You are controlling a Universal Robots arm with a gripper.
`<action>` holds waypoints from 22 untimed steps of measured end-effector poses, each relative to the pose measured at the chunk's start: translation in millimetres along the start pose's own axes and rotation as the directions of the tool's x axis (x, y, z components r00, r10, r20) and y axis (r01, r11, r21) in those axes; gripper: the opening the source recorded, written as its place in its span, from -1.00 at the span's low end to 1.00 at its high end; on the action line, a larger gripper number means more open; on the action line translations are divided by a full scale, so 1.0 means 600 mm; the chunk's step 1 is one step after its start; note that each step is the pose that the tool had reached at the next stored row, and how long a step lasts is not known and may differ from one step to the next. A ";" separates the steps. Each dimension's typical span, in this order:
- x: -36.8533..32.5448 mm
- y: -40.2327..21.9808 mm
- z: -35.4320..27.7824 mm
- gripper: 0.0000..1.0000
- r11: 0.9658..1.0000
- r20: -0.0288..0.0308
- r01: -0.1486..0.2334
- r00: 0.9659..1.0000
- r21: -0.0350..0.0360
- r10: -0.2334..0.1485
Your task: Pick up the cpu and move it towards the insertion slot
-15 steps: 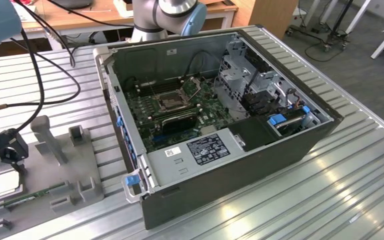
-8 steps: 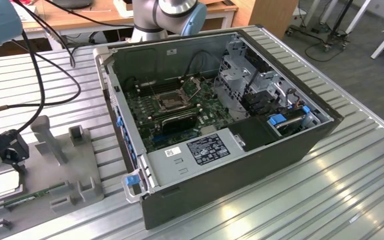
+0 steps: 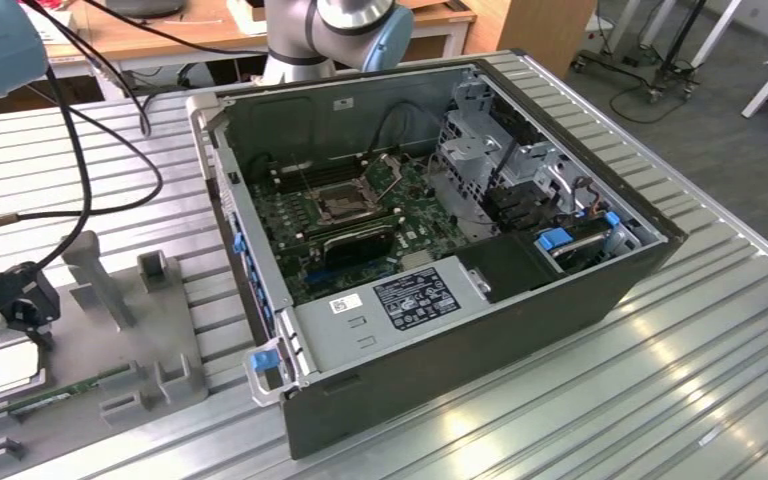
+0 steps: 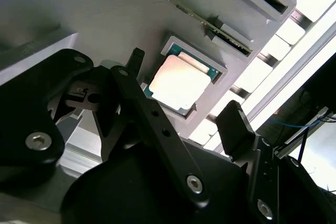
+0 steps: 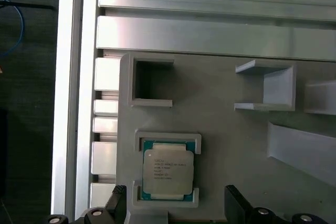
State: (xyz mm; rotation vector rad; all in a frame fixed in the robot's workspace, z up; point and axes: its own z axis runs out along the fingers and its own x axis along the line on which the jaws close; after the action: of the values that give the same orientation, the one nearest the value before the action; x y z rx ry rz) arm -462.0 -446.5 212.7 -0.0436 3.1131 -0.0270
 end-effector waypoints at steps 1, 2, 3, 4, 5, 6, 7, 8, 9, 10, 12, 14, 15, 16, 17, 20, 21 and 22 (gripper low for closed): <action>0.000 0.000 0.000 0.65 1.000 0.000 0.000 1.000 0.000 0.000; 0.000 0.000 0.001 0.65 1.000 0.000 0.000 1.000 0.000 0.000; 0.000 0.000 0.001 0.65 1.000 0.000 0.000 1.000 0.000 0.000; 0.000 0.000 0.001 0.65 1.000 0.000 0.000 1.000 0.000 0.000; 0.000 0.000 0.001 0.65 1.000 0.000 0.000 1.000 0.000 0.000; 0.000 0.000 0.002 0.65 1.000 0.000 0.000 1.000 0.000 0.000; 0.000 0.000 0.003 0.65 1.000 0.001 0.000 1.000 0.000 0.000; 0.000 0.000 0.004 0.65 1.000 0.000 0.000 1.000 0.000 0.000; 0.000 0.000 0.005 0.65 1.000 0.000 0.000 1.000 0.000 0.000; 0.000 0.000 0.006 0.65 1.000 0.000 0.000 1.000 0.000 0.000; 0.000 0.000 0.007 0.65 1.000 0.000 0.000 1.000 0.000 0.000; 0.000 0.000 0.008 0.65 1.000 0.000 0.000 1.000 0.000 0.000; 0.000 0.000 0.009 0.65 1.000 0.000 0.000 1.000 0.000 0.000; 0.000 0.000 0.009 0.65 1.000 0.000 0.000 1.000 0.000 0.000; 0.000 0.000 0.009 0.65 1.000 0.000 0.000 1.000 0.000 0.000; 0.000 0.000 0.011 0.65 1.000 0.000 0.000 1.000 0.001 0.000; 0.000 0.000 0.011 0.65 1.000 0.000 0.000 1.000 0.001 0.000; 0.000 0.000 0.011 0.65 1.000 0.000 0.000 1.000 0.001 0.000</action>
State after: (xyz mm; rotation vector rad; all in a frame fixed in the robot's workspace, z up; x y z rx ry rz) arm -462.0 -446.5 206.1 -0.0436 3.1129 -0.0289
